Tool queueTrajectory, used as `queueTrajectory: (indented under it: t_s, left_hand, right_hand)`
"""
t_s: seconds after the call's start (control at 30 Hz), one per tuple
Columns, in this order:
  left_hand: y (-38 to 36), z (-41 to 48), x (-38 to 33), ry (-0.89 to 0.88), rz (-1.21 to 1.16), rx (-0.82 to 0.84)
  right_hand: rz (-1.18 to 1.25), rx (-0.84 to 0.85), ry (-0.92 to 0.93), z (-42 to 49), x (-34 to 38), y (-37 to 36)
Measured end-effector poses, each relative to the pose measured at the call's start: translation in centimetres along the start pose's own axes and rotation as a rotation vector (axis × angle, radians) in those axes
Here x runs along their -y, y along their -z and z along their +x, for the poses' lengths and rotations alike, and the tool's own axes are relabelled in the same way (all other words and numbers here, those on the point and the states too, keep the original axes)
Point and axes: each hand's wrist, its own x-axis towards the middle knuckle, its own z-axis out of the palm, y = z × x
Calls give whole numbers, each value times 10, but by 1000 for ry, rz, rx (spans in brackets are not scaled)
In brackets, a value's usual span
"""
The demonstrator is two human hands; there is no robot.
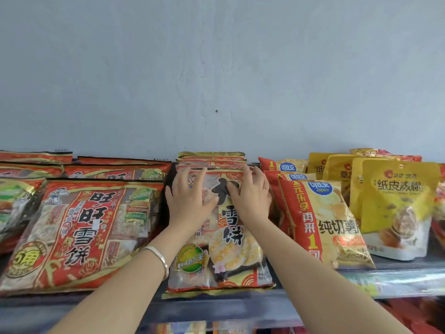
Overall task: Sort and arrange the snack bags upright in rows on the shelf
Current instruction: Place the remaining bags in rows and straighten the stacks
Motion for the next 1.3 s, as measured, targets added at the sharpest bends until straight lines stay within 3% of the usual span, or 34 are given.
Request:
queueTrajectory:
  t_s: [0.13, 0.33, 0.43, 0.7, 0.83, 1.03, 1.17, 1.3]
  left_hand:
    - [-9, -52, -1, 94, 67, 78]
    - [-18, -94, -5, 42, 254, 184]
    - [-18, -98, 0, 45, 243, 223]
    - [-10, -92, 9, 16, 240, 230]
    - [-1, -81, -15, -143, 166, 91]
    - [-10, -63, -74, -243, -258, 73]
    - [-30, -62, -114, -183, -480, 269]
    - [-56, -67, -150, -16, -732, 524]
  right_hand:
    - [222, 78, -141, -29, -12, -2]
    - [762, 258, -589, -47, -39, -8]
    - [847, 321, -576, -50, -40, -9]
    - [662, 371, -514, -48, -26, -2]
    - [391, 204, -323, -41, -22, 13]
    - [161, -33, 8, -32, -25, 56]
    - [-24, -217, 61, -35, -55, 93]
    - [-124, -238, -249, -40, -98, 112]
